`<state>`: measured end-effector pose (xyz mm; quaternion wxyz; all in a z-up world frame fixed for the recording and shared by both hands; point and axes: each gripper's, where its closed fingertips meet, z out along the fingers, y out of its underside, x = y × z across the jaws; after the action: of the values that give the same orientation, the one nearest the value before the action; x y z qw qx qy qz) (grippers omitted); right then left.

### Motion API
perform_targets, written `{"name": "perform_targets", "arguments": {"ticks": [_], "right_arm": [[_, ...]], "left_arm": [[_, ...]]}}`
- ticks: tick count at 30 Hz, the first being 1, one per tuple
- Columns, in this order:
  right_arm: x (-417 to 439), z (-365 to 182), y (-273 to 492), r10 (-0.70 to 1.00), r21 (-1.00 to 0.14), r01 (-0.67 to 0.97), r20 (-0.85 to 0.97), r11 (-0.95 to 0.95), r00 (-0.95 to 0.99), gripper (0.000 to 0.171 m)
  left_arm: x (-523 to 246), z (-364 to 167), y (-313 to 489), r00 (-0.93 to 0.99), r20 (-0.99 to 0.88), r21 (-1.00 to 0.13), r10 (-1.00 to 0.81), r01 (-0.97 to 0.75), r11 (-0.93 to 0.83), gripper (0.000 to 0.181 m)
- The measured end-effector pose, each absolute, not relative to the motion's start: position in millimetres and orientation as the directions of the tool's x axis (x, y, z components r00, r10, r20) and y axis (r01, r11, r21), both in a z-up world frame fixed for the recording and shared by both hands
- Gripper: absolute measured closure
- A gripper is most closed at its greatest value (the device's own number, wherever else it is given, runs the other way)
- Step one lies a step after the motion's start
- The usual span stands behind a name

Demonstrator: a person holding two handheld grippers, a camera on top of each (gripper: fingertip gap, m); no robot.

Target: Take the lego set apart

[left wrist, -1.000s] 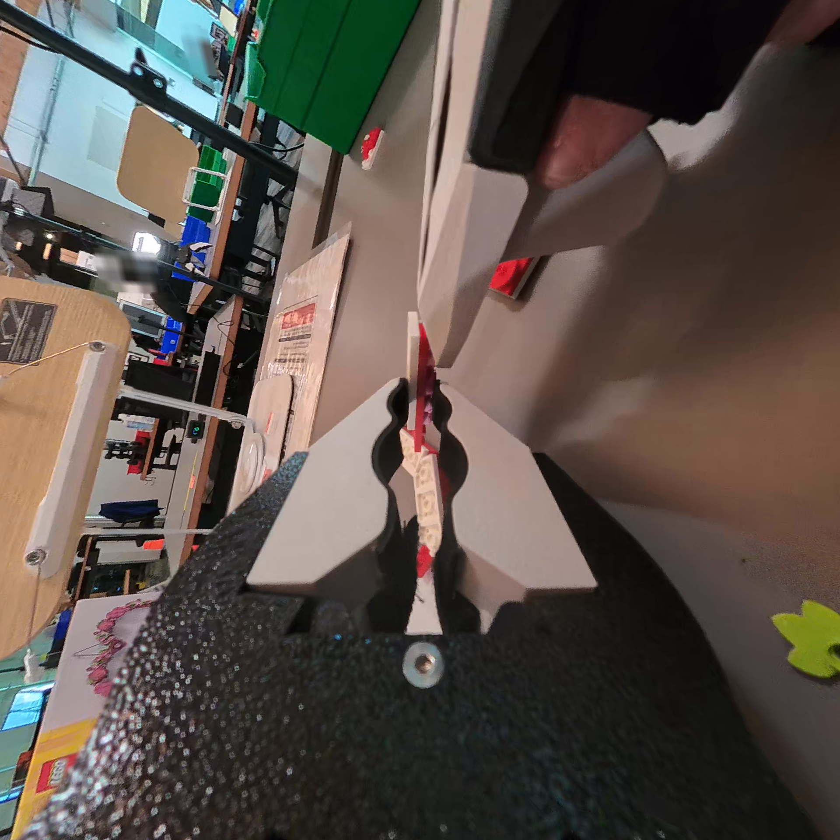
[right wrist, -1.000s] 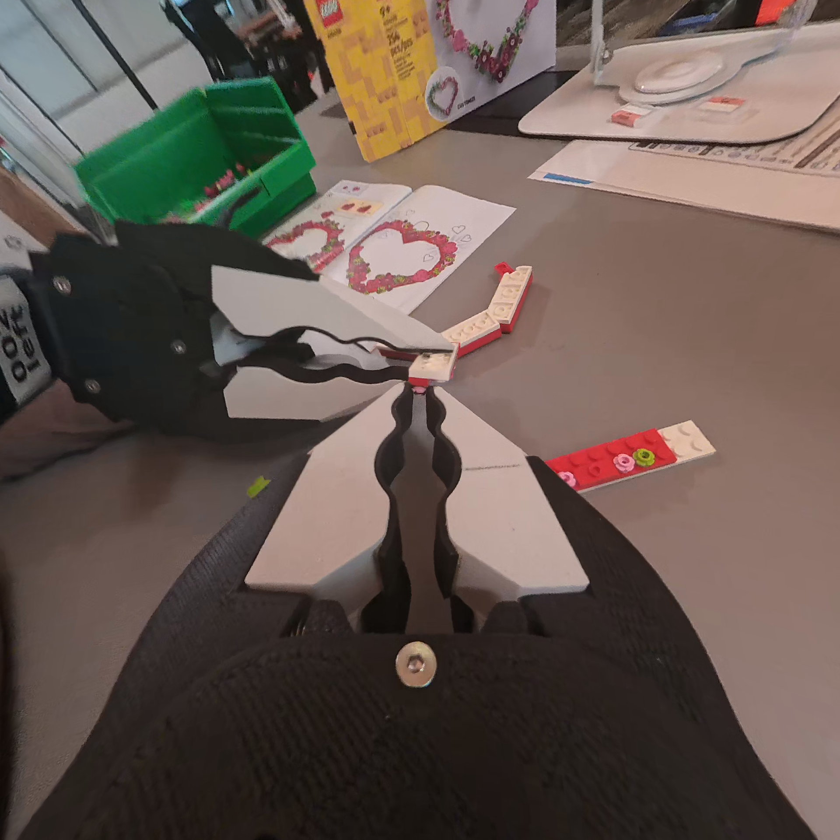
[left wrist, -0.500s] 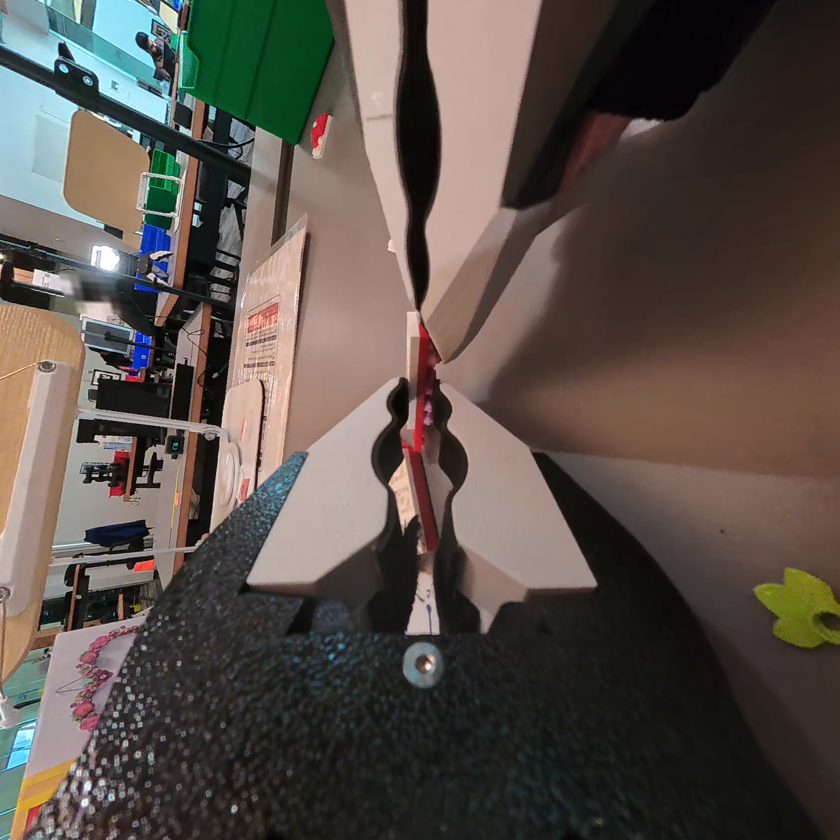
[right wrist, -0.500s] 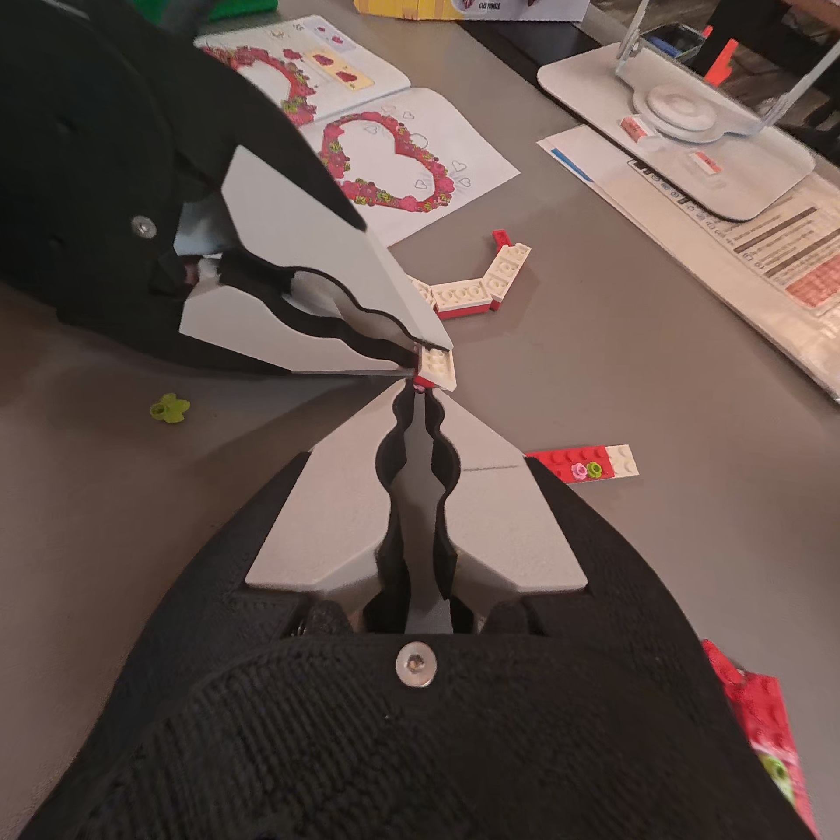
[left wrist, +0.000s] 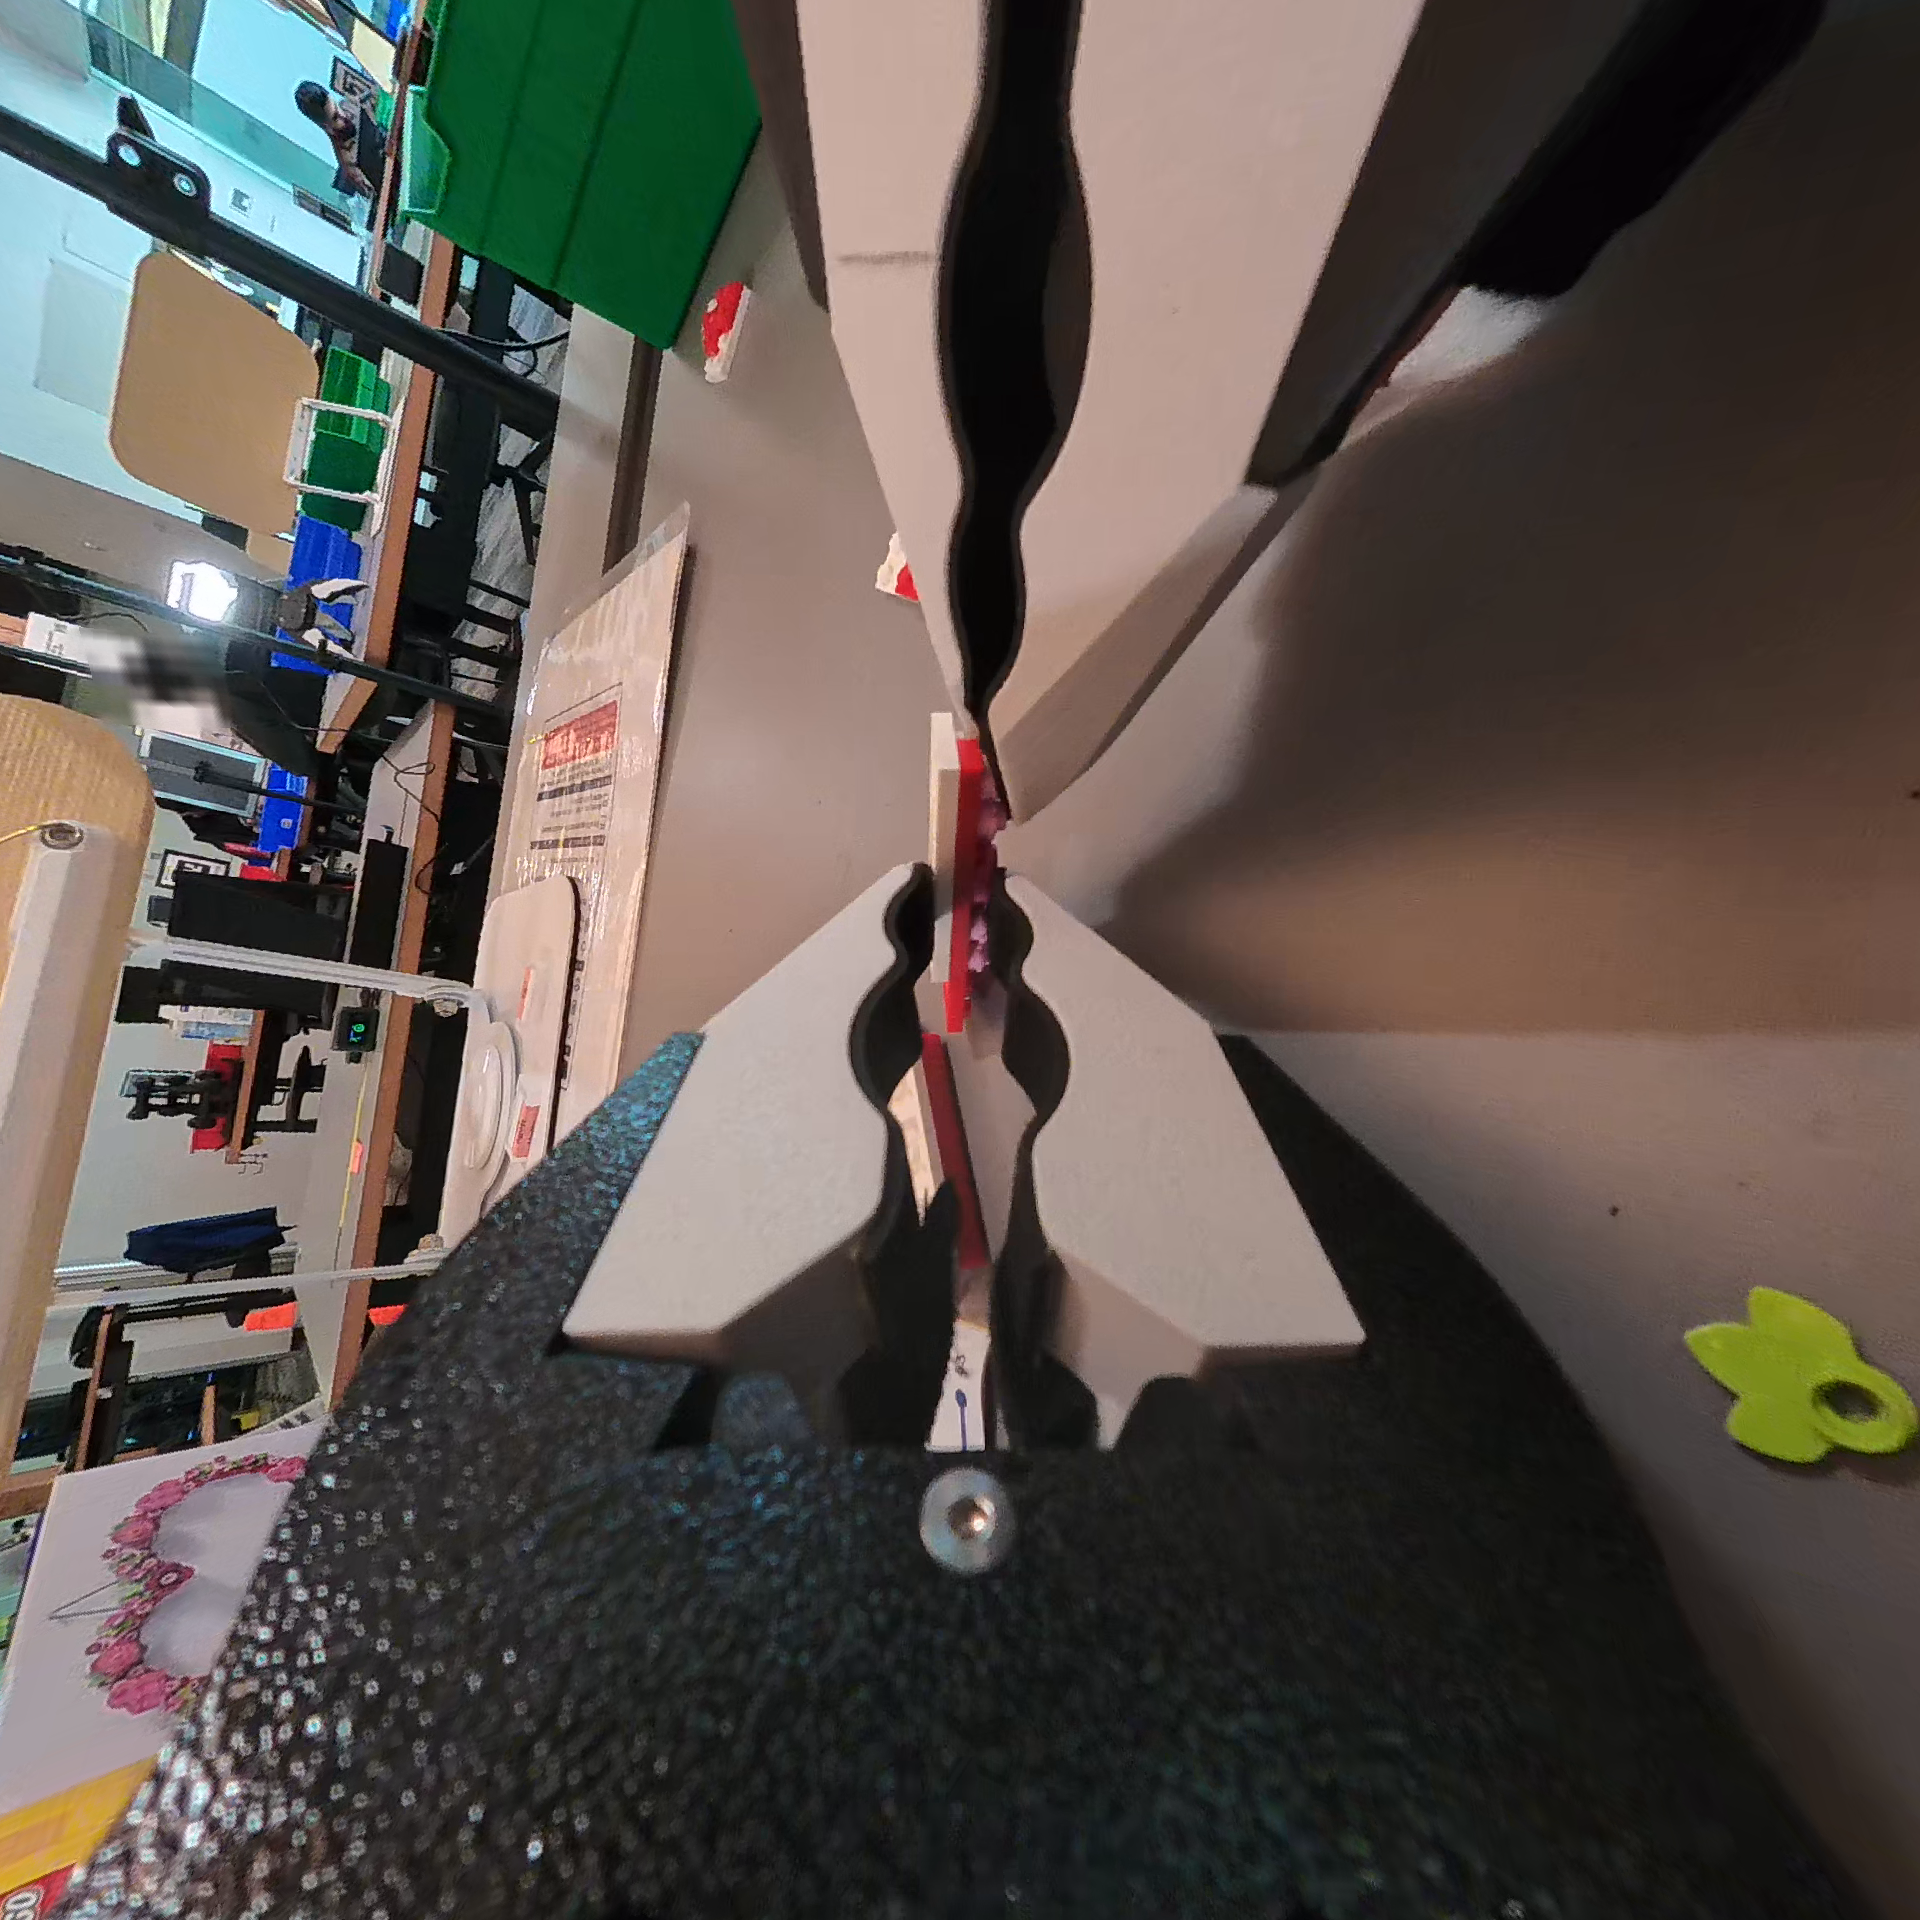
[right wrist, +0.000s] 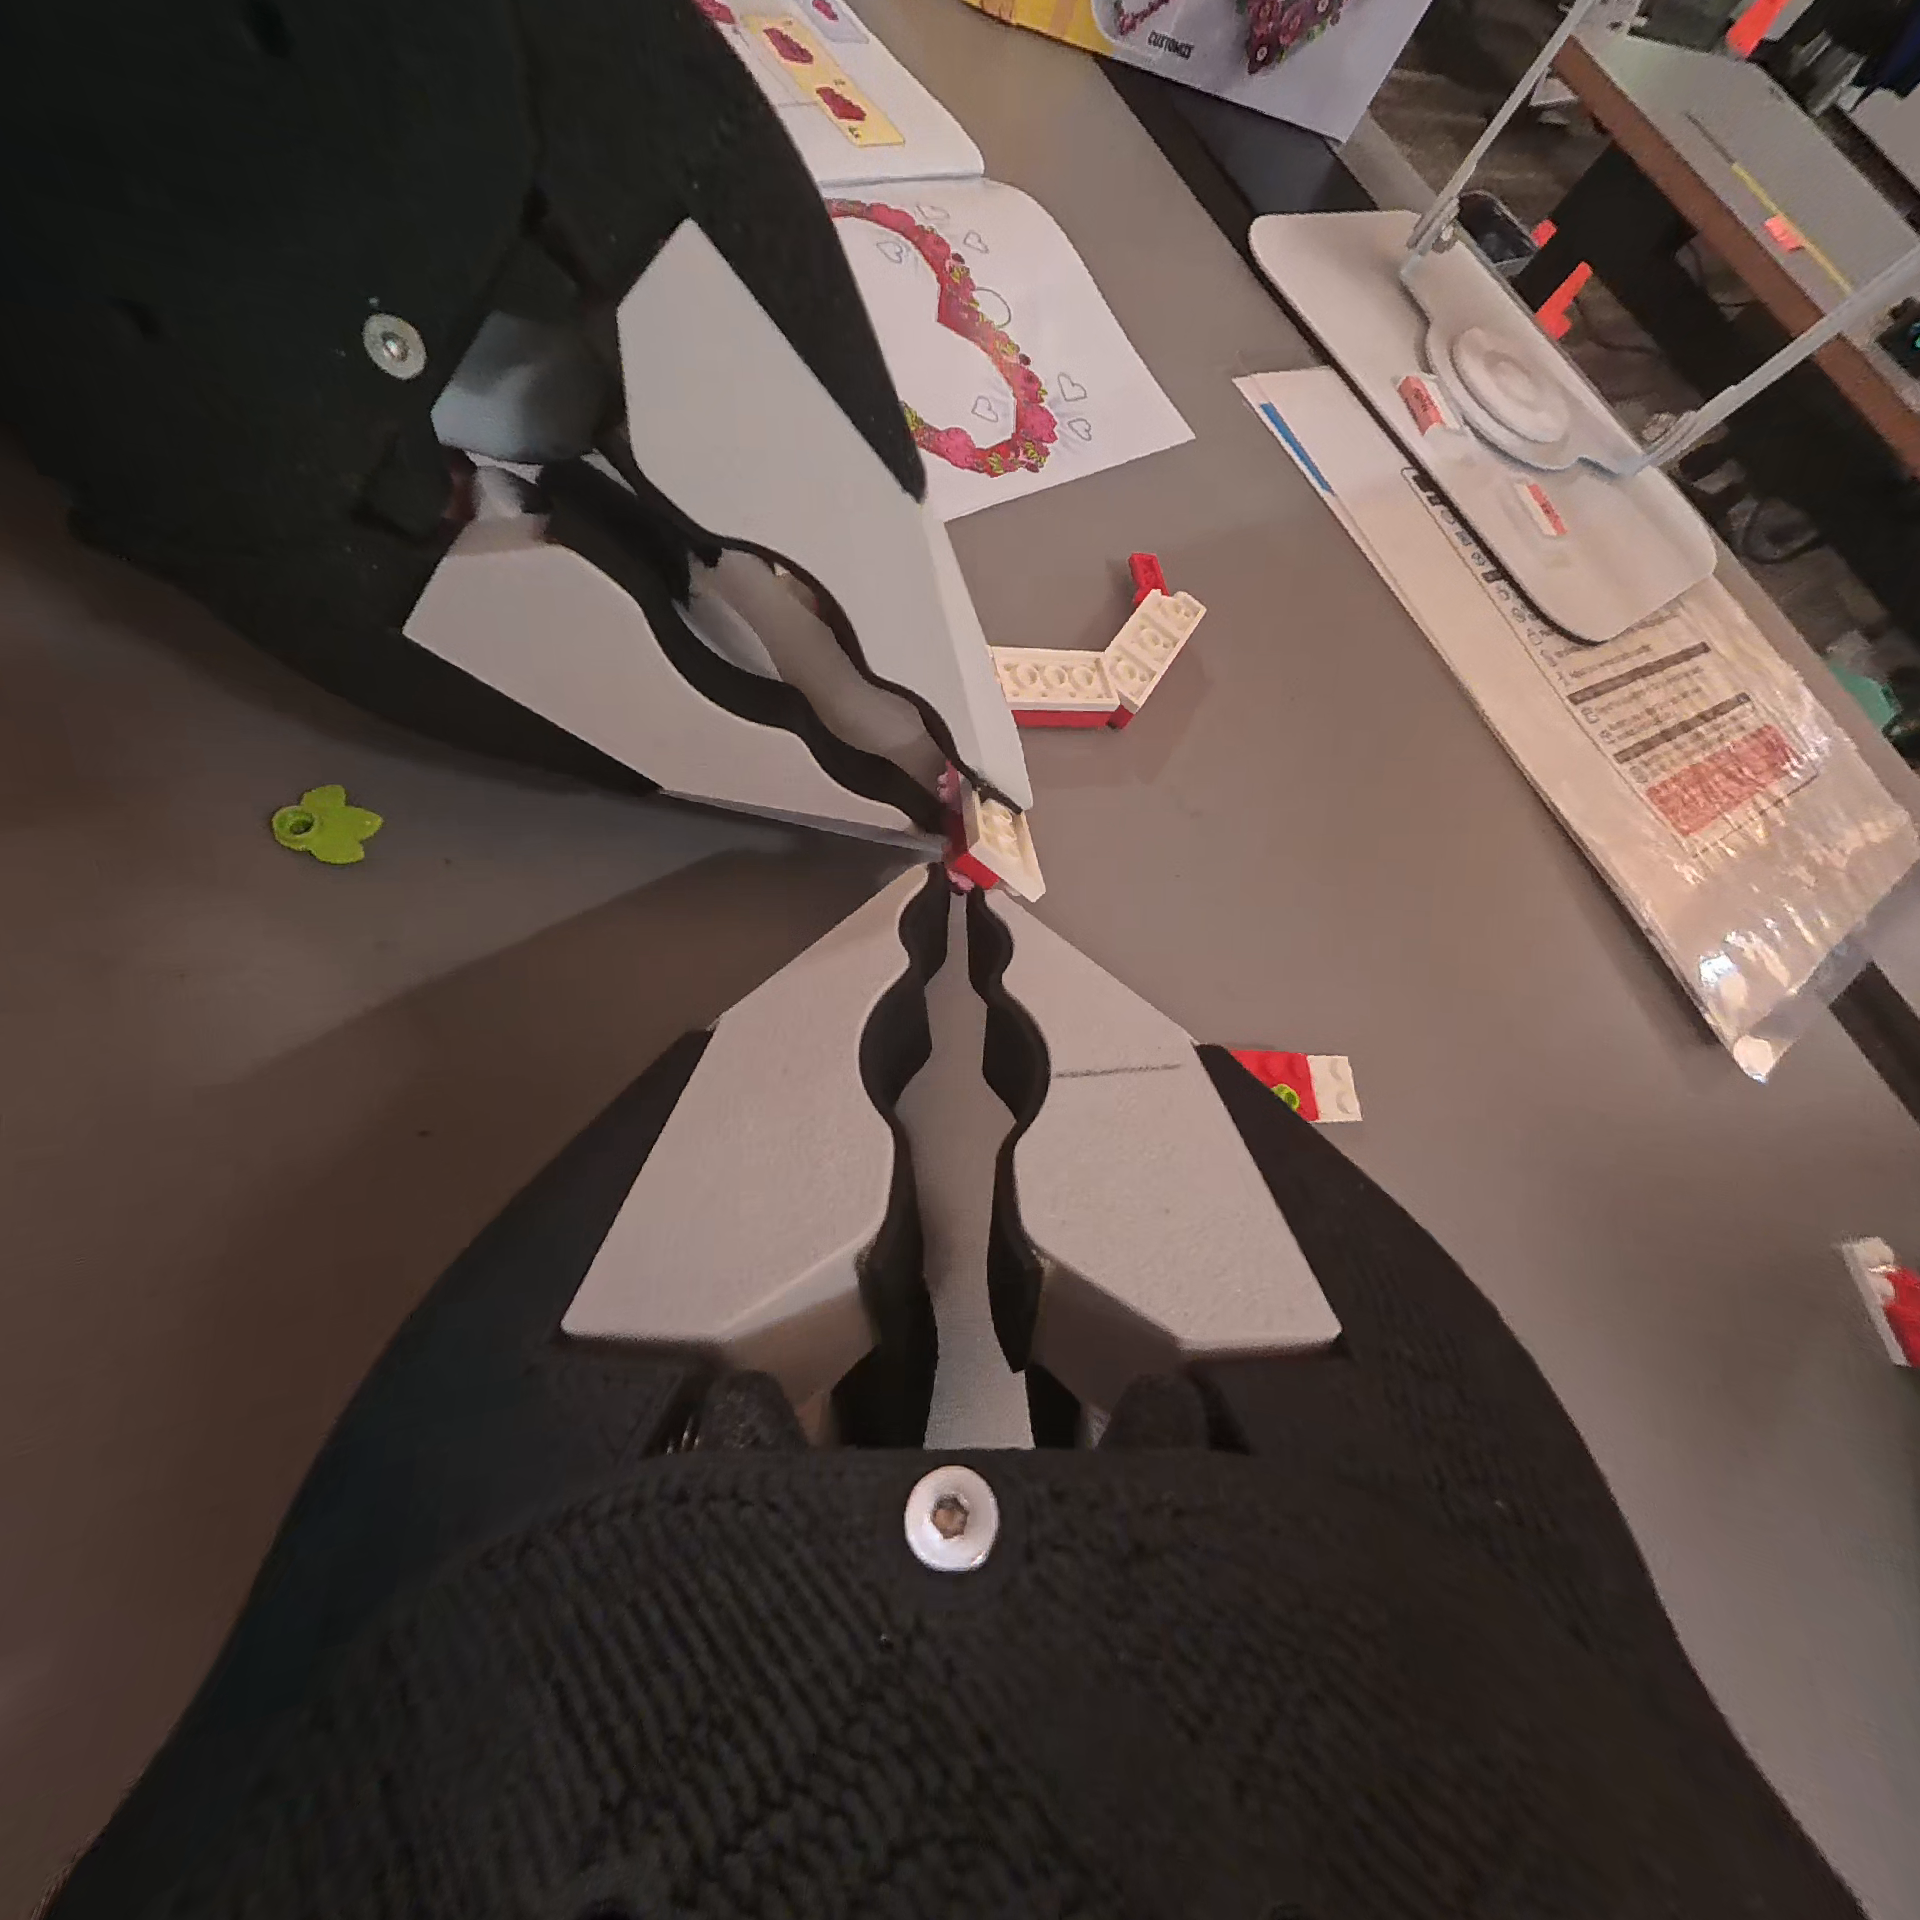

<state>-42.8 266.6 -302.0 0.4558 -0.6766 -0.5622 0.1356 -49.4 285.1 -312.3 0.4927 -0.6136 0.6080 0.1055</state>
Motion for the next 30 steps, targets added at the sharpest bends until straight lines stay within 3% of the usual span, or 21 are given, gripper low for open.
{"name": "perform_targets", "arguments": {"ticks": [4,10,13,21,30], "right_arm": [[-44,-299,267,0.879,-0.785,0.617,0.329,0.052,0.344,0.169],[-51,-286,264,0.891,-0.896,0.314,-0.163,-0.313,0.423,0.157],[-52,-282,267,0.859,-0.89,0.239,-0.255,-0.388,0.445,0.156],[-53,-276,273,0.828,-0.903,0.181,-0.257,-0.39,0.499,0.165],[-47,-300,271,0.881,-0.853,0.487,0.074,-0.187,0.468,0.17]], "left_arm": [[-49,-311,285,0.263,-0.712,-0.504,-0.651,-0.837,0.214,0.174],[-52,-298,289,0.278,-0.774,-0.472,-0.569,-0.852,0.226,0.174],[-51,-292,291,0.3,-0.789,-0.472,-0.536,-0.855,0.217,0.174],[-53,-282,293,0.292,-0.838,-0.423,-0.461,-0.882,0.21,0.174],[-54,-297,290,0.245,-0.822,-0.403,-0.515,-0.888,0.22,0.173]]}}
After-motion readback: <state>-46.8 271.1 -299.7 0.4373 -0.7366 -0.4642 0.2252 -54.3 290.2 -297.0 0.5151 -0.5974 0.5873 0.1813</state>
